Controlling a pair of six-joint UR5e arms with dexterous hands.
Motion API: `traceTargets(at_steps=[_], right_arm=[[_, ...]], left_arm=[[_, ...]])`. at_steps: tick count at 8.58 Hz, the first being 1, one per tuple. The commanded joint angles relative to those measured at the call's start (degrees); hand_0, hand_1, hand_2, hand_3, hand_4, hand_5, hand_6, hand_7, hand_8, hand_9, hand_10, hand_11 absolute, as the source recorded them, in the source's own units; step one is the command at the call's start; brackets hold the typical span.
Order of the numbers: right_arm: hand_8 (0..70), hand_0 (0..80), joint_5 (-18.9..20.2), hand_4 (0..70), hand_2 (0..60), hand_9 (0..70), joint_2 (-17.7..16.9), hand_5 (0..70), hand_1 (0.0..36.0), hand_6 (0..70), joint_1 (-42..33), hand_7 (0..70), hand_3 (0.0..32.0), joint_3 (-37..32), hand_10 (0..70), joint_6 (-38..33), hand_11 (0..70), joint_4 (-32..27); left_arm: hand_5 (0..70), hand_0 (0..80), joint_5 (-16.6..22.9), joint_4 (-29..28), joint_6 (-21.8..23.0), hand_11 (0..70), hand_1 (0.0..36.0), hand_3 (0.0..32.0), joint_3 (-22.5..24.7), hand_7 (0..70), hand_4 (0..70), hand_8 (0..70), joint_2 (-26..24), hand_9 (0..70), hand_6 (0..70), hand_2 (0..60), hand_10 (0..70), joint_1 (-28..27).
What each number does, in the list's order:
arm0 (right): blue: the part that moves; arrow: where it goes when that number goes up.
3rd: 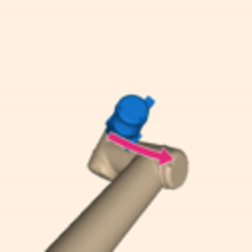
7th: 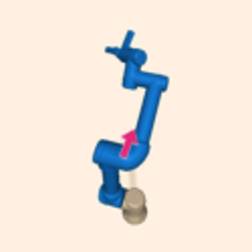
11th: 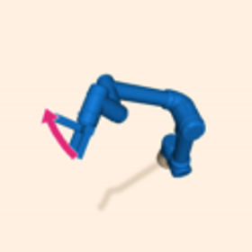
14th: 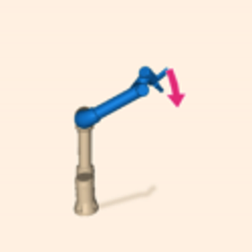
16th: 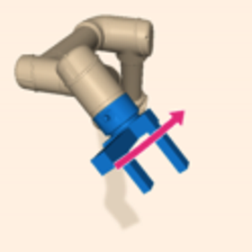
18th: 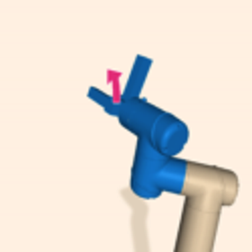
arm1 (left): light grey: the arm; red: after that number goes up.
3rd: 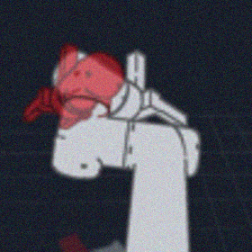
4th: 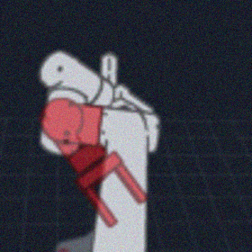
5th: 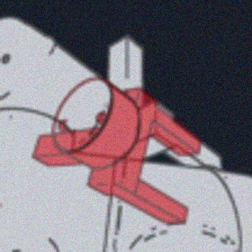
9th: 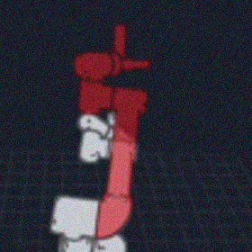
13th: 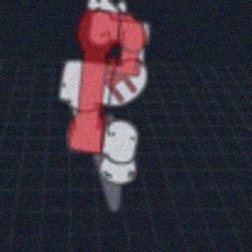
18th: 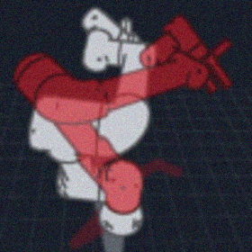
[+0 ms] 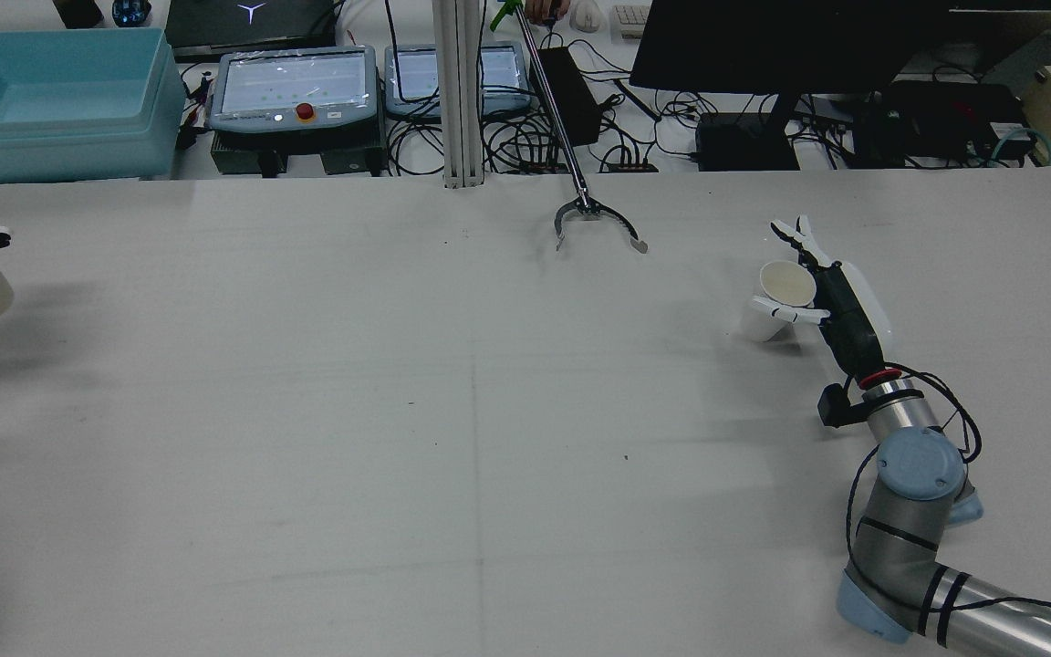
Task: Pour water
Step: 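Reach the right hand to the white paper cup and grasp it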
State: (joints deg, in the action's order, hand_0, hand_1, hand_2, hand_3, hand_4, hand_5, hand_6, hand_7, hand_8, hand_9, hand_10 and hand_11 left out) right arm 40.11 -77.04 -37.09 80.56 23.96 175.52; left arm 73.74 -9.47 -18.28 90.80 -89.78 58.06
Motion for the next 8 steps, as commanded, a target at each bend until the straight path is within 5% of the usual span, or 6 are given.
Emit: traceTargets(at_steps=[1,8], right_arm=[[0.0,47.2,-0.1,0.0,16.9,0.0,-0.2,8.3,16.9,0.1,0.2,0.0,4.6,-0.1,0.0,-2.8,0.0,-0.4],[0.0,46.7,-0.6,5.2,18.1,0.0,0.1,10.6,15.9,1.8,0.3,1.2,2.4,-2.7,0.0,-7.7,0.0,-0.5]], left_arm=[[48.3,62.3,0.0,0.7,0.0,22.8,16.5,0.0,0.2,53.6,54.4,20.4,-0.1,32.4,22.9,0.0,14.9,-0.1],[48.6,63.8,-0.1,4.0,0.0,22.9,17.3,0.0,0.8,53.5,53.8,20.0,-2.2,31.8,22.7,0.0,14.8,-0.1]])
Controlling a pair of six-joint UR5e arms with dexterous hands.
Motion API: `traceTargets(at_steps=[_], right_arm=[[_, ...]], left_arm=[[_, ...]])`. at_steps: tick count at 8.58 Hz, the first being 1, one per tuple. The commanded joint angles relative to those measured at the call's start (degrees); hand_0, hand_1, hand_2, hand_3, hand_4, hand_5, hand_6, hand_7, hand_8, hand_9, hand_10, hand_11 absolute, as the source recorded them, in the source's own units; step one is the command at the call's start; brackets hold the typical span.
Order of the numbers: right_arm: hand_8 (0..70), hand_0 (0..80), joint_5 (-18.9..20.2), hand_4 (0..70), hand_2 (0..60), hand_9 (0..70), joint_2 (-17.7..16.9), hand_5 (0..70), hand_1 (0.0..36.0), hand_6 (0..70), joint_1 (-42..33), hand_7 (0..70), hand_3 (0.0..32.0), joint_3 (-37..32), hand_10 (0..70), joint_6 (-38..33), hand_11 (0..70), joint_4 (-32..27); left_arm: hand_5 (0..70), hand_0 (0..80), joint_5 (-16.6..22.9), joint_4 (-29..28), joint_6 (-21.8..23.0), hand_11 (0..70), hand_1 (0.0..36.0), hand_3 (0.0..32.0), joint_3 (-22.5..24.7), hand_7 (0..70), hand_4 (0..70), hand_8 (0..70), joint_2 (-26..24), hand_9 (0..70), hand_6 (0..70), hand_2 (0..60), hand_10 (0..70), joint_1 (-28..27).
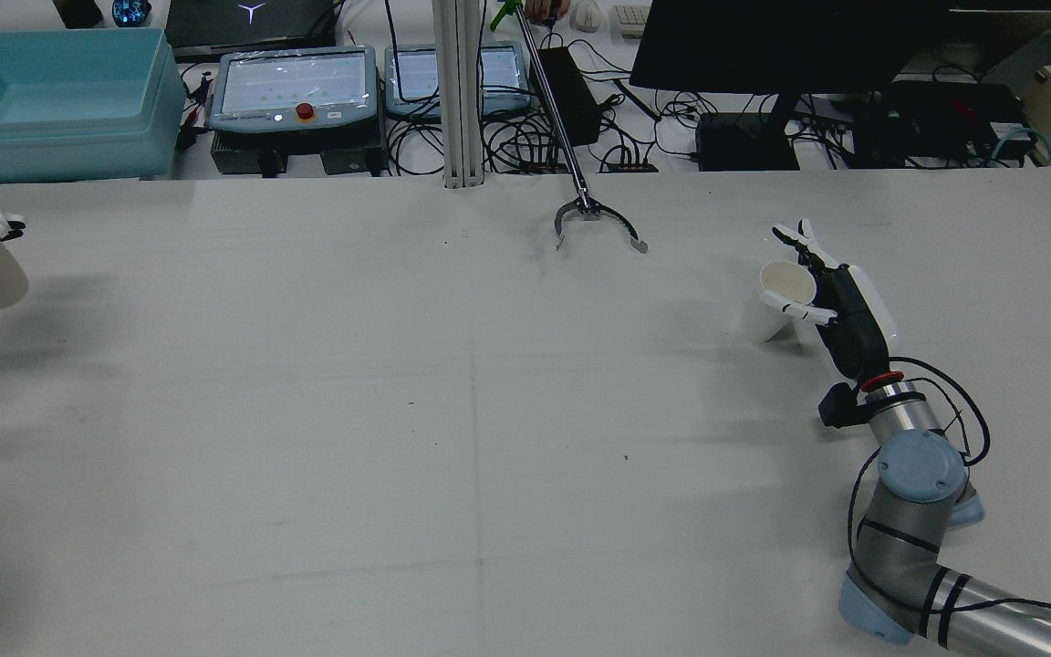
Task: Pour water
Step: 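Lift the white cup with the right hand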
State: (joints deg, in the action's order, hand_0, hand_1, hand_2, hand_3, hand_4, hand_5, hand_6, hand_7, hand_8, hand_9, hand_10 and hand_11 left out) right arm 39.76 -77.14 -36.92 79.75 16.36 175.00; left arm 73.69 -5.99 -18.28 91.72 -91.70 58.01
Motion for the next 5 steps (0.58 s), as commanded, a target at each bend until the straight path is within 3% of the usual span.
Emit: traceTargets(at_steps=[1,5], right_arm=[[0.0,46.6,-0.4,5.3,18.2,0.0,0.4,10.3,15.7,1.9,0.2,0.9,2.4,-2.2,0.0,0.2,0.0,0.1],[0.0,46.7,-0.4,9.5,19.7,0.0,1.7,10.9,15.8,2.8,0.3,2.6,1.0,-2.2,0.0,0.7,0.0,0.3]], left_arm=[[48.7,64.1,0.0,0.8,0.0,23.1,17.6,0.0,-0.3,53.6,53.5,20.2,-0.6,32.0,22.9,0.0,14.9,0.0],[48.6,63.8,0.0,1.2,-0.2,23.6,17.9,0.0,-0.8,53.3,52.4,20.5,-1.6,32.3,22.9,0.0,15.3,0.0]])
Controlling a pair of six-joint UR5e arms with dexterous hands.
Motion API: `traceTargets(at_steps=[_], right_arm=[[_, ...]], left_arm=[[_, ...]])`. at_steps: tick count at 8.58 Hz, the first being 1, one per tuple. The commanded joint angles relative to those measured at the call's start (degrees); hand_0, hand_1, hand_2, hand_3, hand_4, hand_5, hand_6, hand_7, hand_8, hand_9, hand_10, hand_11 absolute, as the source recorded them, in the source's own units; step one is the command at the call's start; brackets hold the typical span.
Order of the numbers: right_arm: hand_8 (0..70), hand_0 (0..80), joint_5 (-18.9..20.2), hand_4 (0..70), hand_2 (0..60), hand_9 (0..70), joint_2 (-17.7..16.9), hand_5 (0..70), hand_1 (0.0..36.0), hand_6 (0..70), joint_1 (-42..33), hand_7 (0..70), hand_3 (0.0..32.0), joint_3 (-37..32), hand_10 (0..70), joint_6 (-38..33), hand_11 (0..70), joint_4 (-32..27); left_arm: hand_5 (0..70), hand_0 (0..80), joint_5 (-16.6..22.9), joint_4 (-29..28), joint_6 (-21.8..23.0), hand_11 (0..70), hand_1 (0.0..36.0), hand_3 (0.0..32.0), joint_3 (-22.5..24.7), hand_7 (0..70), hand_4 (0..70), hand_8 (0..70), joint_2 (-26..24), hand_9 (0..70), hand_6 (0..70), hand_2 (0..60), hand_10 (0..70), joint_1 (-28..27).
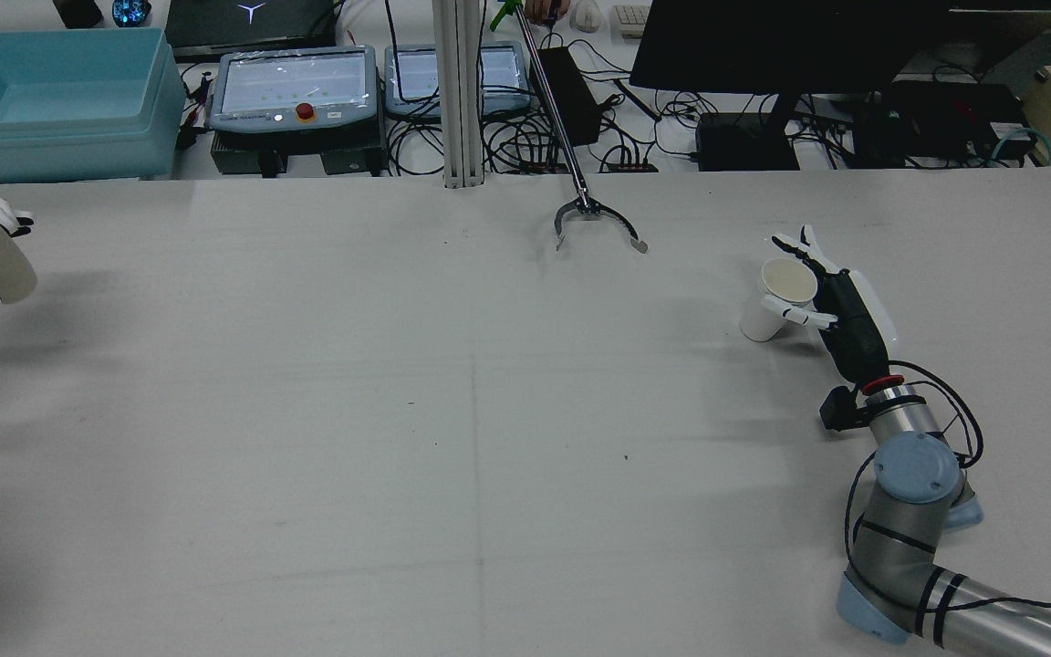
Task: Pour water
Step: 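Lift the white cup with the right hand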
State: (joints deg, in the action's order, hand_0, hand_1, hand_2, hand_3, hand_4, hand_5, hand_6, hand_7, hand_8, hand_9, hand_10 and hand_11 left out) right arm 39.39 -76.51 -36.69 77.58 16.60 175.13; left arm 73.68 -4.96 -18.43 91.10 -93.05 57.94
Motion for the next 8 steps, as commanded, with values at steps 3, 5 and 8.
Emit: traceTargets(at_steps=[3,5,8], right_arm=[[0.2,47.9,0.2,23.4,29.0,0.6,3.1,11.4,18.7,6.3,0.1,10.1,0.0,0.0,0.0,1.6,0.0,0.3],[1.2,48.0,0.3,25.9,35.5,3.0,3.1,12.5,20.0,11.1,0.2,22.1,0.0,0.0,0.0,1.8,0.3,0.3],[1.6,47.6,0.3,21.4,35.4,3.9,3.1,13.8,19.4,13.4,1.5,26.5,0.0,0.0,3.0,1.9,5.9,0.3]], left_arm=[[47.9,63.5,0.0,-0.1,0.1,23.6,17.9,0.0,-0.3,52.9,51.5,20.4,0.2,32.2,22.7,0.0,15.3,0.2],[47.8,63.9,0.0,-0.3,0.1,23.7,18.1,0.0,-0.3,52.6,51.3,20.4,0.4,32.2,22.6,0.0,15.4,0.2],[48.0,64.1,0.0,-0.6,0.1,23.4,18.2,0.0,-0.2,52.5,51.0,20.3,0.6,31.9,22.6,0.0,15.1,0.3]])
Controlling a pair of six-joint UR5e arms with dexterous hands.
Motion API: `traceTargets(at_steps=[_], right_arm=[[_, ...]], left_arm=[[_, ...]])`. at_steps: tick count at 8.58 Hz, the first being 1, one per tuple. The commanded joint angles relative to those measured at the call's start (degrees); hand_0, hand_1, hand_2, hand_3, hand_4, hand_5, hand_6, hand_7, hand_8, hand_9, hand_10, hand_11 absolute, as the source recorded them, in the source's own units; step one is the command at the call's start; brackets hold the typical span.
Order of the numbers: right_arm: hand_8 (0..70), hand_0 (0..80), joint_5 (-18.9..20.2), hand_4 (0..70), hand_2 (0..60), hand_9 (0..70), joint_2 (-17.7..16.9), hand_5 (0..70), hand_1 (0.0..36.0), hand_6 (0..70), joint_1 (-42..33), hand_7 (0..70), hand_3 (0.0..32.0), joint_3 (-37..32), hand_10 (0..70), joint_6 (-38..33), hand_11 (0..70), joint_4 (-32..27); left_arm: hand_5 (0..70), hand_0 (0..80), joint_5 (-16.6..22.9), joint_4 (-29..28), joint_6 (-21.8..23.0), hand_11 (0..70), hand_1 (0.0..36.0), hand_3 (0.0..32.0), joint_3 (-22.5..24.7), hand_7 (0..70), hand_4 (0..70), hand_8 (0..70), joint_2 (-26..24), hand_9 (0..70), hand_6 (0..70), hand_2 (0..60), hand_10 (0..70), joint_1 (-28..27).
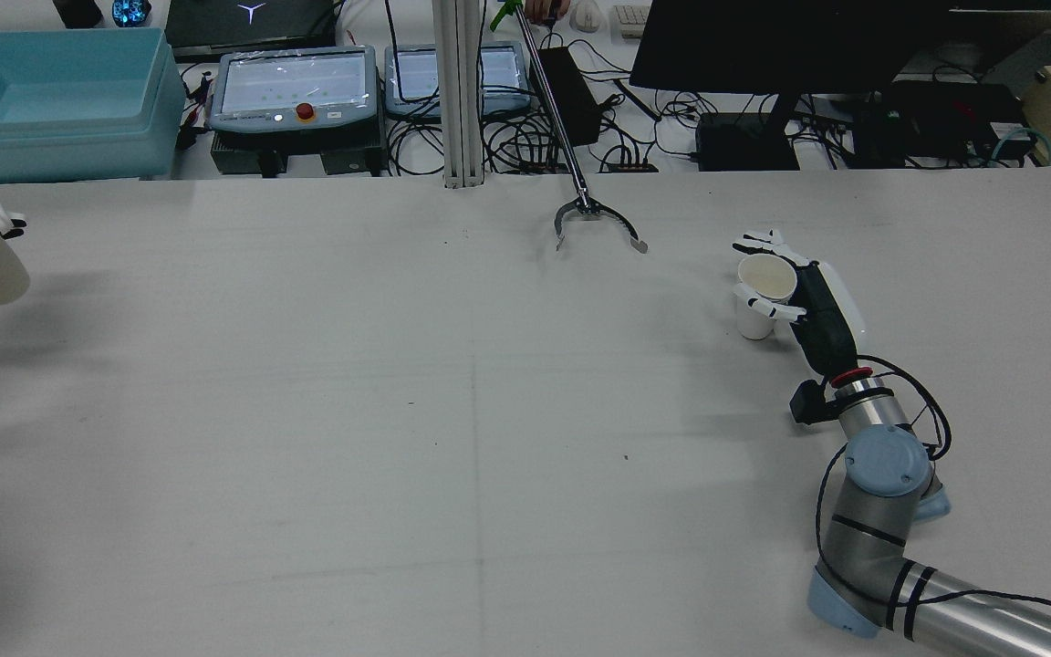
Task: Pour water
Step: 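Lift the white cup with the right hand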
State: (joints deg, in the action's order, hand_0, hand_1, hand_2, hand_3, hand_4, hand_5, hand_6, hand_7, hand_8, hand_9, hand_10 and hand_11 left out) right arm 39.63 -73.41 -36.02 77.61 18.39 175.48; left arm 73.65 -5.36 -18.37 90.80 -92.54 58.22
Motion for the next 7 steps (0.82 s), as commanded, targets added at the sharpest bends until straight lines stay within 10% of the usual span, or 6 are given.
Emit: traceTargets(at_steps=[1,4,6,7], right_arm=[[1.9,47.3,0.0,18.8,34.6,4.1,0.0,15.4,18.6,14.7,1.0,27.7,0.0,0.0,7.2,0.1,11.9,0.0],[6.2,46.6,-0.1,18.8,34.8,8.9,0.0,19.0,16.6,22.7,1.6,35.9,0.0,0.1,17.4,-0.1,26.5,-0.1],[22.0,44.7,-0.1,23.8,60.0,29.4,0.0,28.1,20.8,39.1,1.6,53.6,0.0,0.7,36.5,-0.4,52.5,0.0],[31.6,43.0,-0.1,27.5,60.0,41.5,0.0,34.4,25.0,49.0,1.6,62.8,0.0,1.0,44.9,-0.4,64.2,0.0]], left_arm=[[48.0,64.3,0.0,-0.2,0.0,23.5,18.4,0.0,0.1,52.4,51.1,20.2,0.2,31.8,22.5,0.0,15.2,0.1],[48.1,65.2,0.0,-0.3,0.2,23.4,18.3,0.0,1.0,52.3,51.5,19.9,0.7,31.5,22.5,0.0,15.1,0.2],[47.8,65.2,0.0,-0.3,0.3,23.2,18.2,0.0,2.1,52.4,52.0,19.7,1.5,31.2,22.4,0.0,15.0,0.3],[47.6,65.0,0.0,-0.3,0.4,23.2,18.2,0.0,2.5,52.2,52.0,19.7,1.5,31.2,22.4,0.0,15.0,0.5]])
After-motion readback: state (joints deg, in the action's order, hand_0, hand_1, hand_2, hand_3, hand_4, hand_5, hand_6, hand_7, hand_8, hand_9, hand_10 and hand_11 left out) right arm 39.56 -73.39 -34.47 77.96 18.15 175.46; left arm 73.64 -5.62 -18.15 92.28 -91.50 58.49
